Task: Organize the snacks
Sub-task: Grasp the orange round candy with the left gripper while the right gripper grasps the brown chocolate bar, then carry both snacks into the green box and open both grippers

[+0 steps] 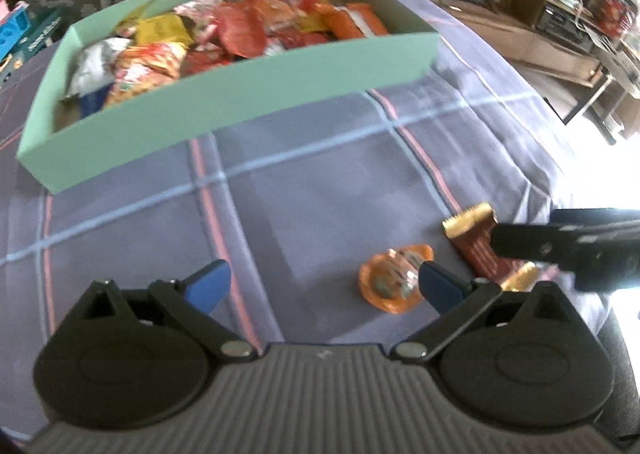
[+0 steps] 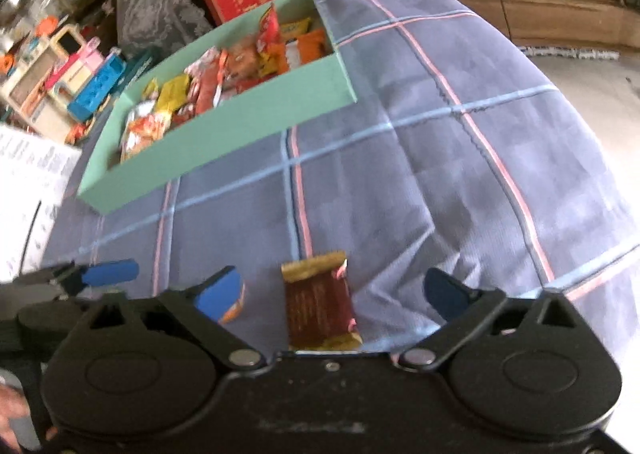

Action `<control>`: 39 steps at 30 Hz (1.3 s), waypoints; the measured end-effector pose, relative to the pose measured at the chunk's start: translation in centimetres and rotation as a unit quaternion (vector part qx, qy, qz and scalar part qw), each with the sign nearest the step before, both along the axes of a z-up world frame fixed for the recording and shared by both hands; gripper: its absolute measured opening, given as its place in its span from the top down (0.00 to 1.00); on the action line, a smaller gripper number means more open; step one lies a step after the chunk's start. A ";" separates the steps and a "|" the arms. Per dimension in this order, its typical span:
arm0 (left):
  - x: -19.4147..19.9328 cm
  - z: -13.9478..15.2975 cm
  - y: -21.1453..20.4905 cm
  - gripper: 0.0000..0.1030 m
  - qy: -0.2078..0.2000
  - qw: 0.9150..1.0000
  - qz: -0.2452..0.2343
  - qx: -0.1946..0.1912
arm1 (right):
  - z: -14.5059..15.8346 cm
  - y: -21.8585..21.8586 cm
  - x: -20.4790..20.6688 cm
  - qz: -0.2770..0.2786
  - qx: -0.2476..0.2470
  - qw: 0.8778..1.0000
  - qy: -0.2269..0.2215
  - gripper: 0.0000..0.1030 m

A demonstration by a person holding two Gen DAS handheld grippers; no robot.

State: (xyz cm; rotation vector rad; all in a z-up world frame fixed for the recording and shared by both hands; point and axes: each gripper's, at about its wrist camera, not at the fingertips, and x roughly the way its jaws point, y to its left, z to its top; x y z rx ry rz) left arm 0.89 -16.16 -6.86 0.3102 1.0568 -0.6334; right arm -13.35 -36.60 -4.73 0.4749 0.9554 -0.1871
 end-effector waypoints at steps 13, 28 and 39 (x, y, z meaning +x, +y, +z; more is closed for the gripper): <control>-2.0 -0.8 -1.8 0.60 -0.027 0.998 -0.054 -0.001 | -0.5 0.2 -0.3 -0.001 0.007 1.000 0.014 0.35; 1.7 -0.2 6.2 0.59 -0.013 0.997 0.073 -0.018 | -0.5 6.6 1.9 0.099 -0.083 0.991 0.019 0.61; 1.7 -0.1 8.2 0.52 -0.008 0.995 0.095 -0.024 | -0.6 8.8 3.3 0.128 -0.095 0.987 0.012 0.62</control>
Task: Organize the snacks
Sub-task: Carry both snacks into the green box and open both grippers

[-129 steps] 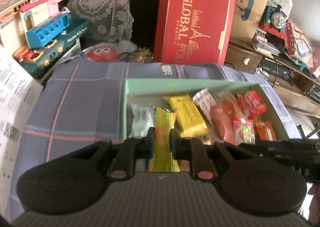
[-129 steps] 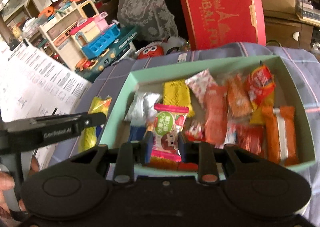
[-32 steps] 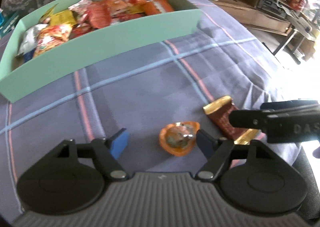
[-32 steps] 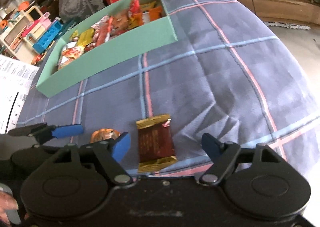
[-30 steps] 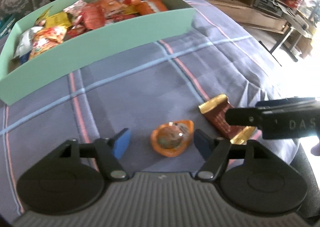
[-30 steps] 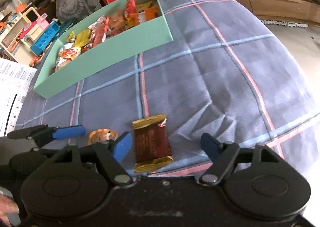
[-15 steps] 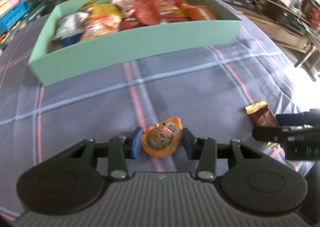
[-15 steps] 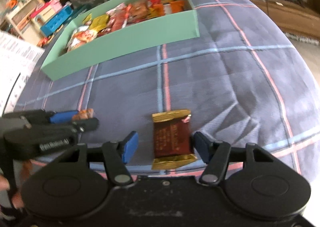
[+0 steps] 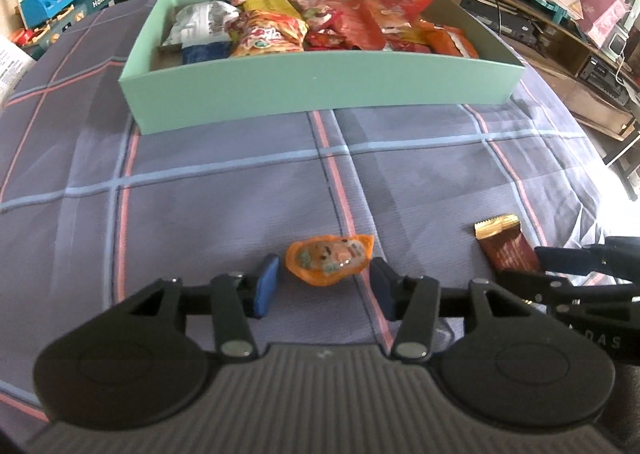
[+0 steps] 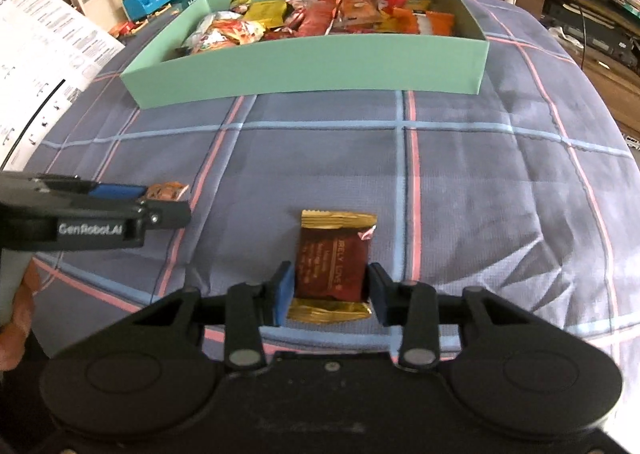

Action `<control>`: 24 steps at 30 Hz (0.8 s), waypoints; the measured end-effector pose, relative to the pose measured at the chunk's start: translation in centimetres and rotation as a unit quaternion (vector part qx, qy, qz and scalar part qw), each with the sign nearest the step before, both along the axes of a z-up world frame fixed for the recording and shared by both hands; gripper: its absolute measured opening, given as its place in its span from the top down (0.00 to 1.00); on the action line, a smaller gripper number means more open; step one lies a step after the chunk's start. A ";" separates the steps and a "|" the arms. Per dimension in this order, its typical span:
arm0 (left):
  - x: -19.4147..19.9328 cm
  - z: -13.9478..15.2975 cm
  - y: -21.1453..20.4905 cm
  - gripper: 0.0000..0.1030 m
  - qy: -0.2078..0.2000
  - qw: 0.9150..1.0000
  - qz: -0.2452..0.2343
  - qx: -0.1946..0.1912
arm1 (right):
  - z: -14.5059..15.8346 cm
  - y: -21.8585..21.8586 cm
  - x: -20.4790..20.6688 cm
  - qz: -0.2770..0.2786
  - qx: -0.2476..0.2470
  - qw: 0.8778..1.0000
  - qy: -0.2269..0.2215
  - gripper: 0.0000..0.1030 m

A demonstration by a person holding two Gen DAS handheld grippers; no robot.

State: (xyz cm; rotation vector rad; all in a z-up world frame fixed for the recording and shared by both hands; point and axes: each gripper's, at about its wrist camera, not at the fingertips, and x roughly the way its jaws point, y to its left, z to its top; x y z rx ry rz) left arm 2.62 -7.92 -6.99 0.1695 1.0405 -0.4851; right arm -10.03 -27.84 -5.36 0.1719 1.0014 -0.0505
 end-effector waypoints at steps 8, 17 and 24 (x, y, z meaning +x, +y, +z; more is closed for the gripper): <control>-0.3 -0.1 -1.5 0.57 -0.019 0.999 -0.021 0.019 | -0.2 0.1 0.0 0.006 -0.006 1.000 -0.002 0.62; 0.5 0.7 0.1 0.58 -0.012 1.000 0.002 0.000 | 0.6 -1.6 0.4 -0.022 0.050 0.998 0.000 0.63; 3.3 4.3 2.4 0.58 -0.043 0.998 0.036 -0.023 | 3.4 -2.4 2.5 -0.024 0.074 0.997 -0.030 0.63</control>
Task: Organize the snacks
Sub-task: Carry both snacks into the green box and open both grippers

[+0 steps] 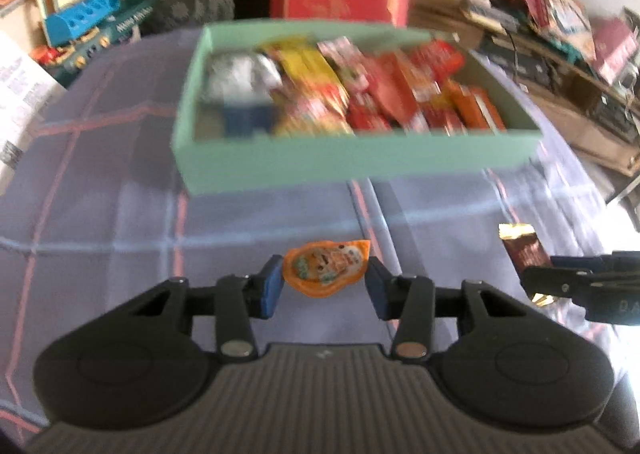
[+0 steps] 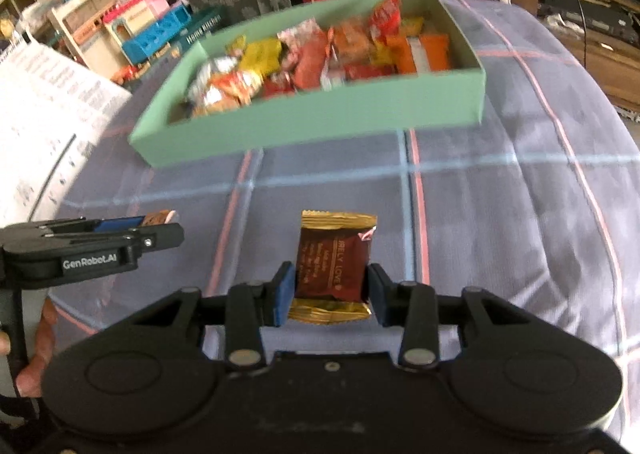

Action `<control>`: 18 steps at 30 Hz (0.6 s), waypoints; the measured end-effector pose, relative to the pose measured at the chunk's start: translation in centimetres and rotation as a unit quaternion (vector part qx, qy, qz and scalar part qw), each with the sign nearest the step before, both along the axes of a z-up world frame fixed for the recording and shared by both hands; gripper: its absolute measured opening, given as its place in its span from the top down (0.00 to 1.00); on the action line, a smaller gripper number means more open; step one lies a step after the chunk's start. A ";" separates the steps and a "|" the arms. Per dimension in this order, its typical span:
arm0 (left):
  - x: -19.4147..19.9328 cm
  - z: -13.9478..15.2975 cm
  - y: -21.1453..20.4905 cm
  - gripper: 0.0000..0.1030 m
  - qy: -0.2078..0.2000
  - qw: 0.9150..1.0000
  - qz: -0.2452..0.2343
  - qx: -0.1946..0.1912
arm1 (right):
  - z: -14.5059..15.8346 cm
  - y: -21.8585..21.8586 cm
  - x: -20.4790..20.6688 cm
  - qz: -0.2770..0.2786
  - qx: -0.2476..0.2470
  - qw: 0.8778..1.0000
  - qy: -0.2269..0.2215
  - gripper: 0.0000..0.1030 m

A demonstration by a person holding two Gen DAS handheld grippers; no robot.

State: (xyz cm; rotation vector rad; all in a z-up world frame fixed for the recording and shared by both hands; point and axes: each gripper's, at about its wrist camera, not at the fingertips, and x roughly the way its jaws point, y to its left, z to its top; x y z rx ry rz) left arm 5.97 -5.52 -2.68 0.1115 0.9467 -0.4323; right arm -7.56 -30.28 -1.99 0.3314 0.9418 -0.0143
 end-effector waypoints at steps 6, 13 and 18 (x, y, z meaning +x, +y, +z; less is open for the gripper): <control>4.2 3.5 1.6 0.58 -0.032 0.998 0.043 -0.023 | 3.3 -0.4 4.1 0.001 0.016 0.999 -0.042 0.63; 9.7 5.7 1.5 0.58 -0.049 0.997 0.060 -0.017 | 5.2 -1.1 10.1 -0.009 0.035 0.998 -0.058 0.63; 12.9 5.3 1.4 0.58 -0.043 0.997 0.065 -0.010 | 4.6 -2.2 12.6 -0.024 0.047 0.997 -0.052 0.63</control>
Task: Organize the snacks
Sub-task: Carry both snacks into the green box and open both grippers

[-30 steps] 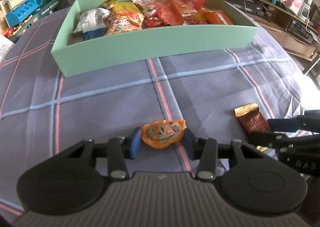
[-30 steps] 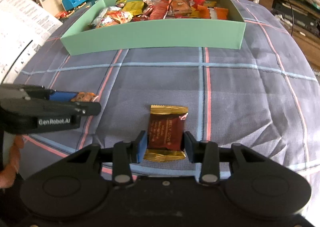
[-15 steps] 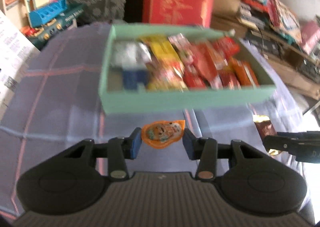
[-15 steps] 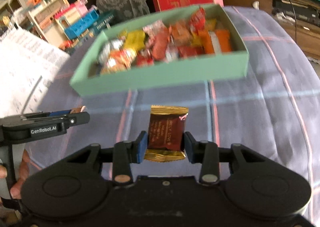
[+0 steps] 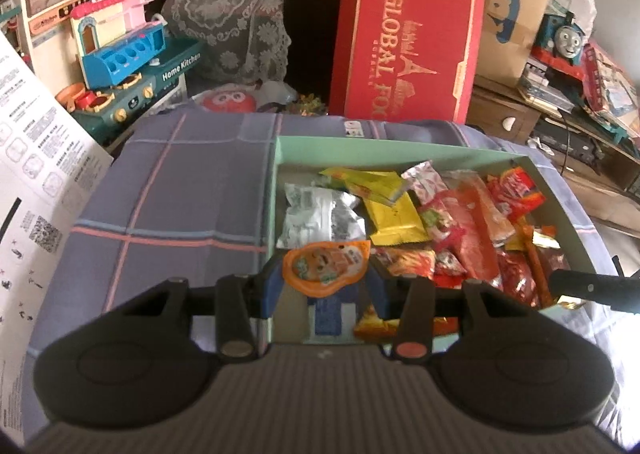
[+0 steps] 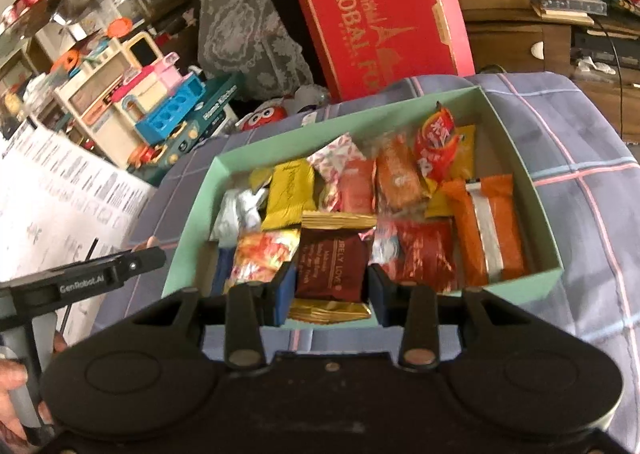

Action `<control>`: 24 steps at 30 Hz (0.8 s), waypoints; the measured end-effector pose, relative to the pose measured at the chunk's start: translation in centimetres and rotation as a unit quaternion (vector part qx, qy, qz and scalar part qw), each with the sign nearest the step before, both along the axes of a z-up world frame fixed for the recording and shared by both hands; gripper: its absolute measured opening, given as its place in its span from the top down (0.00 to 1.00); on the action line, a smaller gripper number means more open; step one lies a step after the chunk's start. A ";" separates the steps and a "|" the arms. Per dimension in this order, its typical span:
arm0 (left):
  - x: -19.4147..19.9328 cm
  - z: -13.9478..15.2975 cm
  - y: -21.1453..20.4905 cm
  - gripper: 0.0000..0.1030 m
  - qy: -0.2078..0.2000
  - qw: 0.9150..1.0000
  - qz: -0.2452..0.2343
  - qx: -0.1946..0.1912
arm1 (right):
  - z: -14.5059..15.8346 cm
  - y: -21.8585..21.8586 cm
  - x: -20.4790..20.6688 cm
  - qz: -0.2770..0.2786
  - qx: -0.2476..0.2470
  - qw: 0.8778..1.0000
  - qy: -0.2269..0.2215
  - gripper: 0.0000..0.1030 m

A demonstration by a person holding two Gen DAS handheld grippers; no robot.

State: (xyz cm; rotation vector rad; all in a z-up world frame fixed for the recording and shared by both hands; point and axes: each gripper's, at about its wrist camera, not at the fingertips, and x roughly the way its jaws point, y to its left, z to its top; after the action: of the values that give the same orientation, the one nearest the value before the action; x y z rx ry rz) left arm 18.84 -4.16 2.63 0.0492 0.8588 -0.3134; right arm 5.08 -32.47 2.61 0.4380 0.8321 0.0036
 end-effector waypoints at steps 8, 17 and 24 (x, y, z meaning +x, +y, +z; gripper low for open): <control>1.9 -2.6 -0.9 0.58 0.024 1.000 -0.001 0.010 | -1.9 0.3 2.5 0.007 0.004 1.000 0.020 0.63; 2.3 -3.8 -1.3 0.57 0.032 0.999 -0.001 0.022 | -2.5 0.5 3.2 0.008 0.004 1.000 0.027 0.59; 1.9 -3.4 -1.3 0.01 0.014 0.999 0.017 0.036 | -1.6 0.5 2.9 -0.003 -0.007 1.000 0.009 0.06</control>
State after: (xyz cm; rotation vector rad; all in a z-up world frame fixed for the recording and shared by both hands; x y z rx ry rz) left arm 20.77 -5.47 -0.76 0.0976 0.8970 -0.2511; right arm 7.94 -31.95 0.97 0.4273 0.8482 -0.0126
